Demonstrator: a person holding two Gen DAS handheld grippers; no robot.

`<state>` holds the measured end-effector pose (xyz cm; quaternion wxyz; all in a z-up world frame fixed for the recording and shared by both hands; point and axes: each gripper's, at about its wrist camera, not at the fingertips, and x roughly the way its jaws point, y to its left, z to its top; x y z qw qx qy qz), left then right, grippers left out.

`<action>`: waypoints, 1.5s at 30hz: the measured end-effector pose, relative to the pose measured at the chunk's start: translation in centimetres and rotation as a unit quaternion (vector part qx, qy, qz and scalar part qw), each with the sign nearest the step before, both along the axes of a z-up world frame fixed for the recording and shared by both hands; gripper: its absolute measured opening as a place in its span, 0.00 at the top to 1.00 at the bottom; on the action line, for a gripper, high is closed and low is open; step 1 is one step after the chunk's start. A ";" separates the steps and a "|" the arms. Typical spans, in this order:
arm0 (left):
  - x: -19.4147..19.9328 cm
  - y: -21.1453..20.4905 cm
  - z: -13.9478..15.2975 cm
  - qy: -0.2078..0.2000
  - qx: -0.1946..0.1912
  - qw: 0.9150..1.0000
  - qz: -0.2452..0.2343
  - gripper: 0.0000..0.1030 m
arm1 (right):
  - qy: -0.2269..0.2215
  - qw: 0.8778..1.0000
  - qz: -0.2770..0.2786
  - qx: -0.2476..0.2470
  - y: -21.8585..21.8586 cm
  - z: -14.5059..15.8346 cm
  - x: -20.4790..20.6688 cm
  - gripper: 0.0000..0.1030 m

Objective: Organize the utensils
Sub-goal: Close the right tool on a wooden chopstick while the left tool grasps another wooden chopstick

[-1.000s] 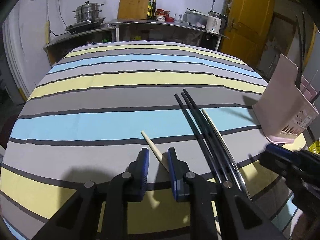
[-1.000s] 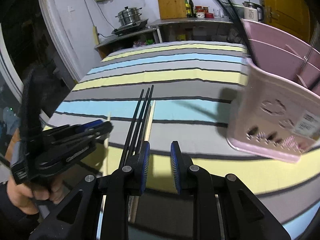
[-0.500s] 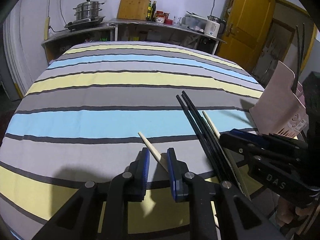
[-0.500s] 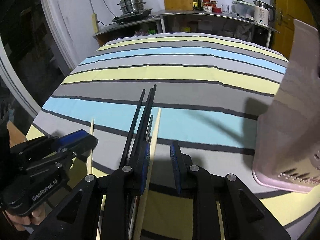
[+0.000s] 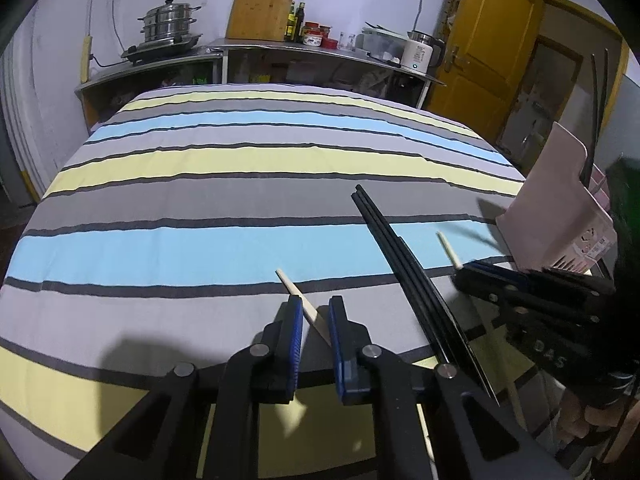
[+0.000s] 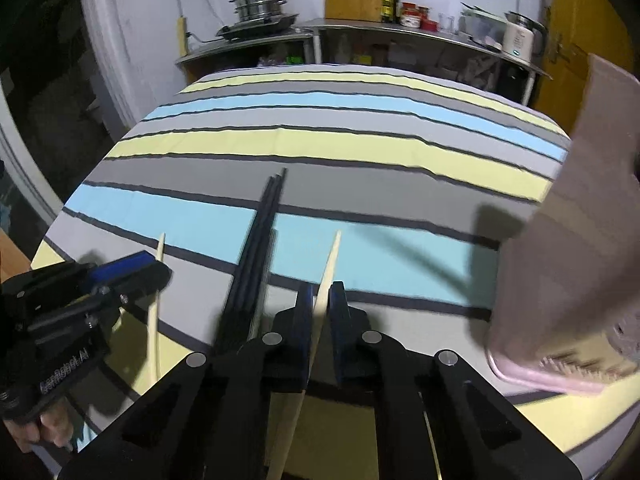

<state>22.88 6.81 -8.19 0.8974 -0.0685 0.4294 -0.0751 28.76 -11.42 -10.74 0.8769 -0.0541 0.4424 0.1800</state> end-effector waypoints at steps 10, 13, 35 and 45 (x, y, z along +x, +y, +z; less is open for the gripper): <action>-0.3 -0.9 0.0 0.006 -0.013 0.998 -0.062 0.88 | 0.019 0.999 -0.031 0.025 -2.9 0.1 -2.5 0.93; -0.5 -0.8 0.0 0.012 -0.027 0.997 -0.067 0.87 | 0.028 0.999 -0.027 0.027 -3.1 0.1 -2.6 0.93; 1.7 -1.9 0.4 0.059 0.005 0.998 0.002 0.93 | 0.043 0.999 -0.026 0.013 -1.8 0.4 0.1 0.94; 0.6 -1.1 2.5 0.051 -0.030 0.998 -0.004 0.95 | 0.019 0.999 -0.013 0.034 -2.1 3.0 -1.4 0.95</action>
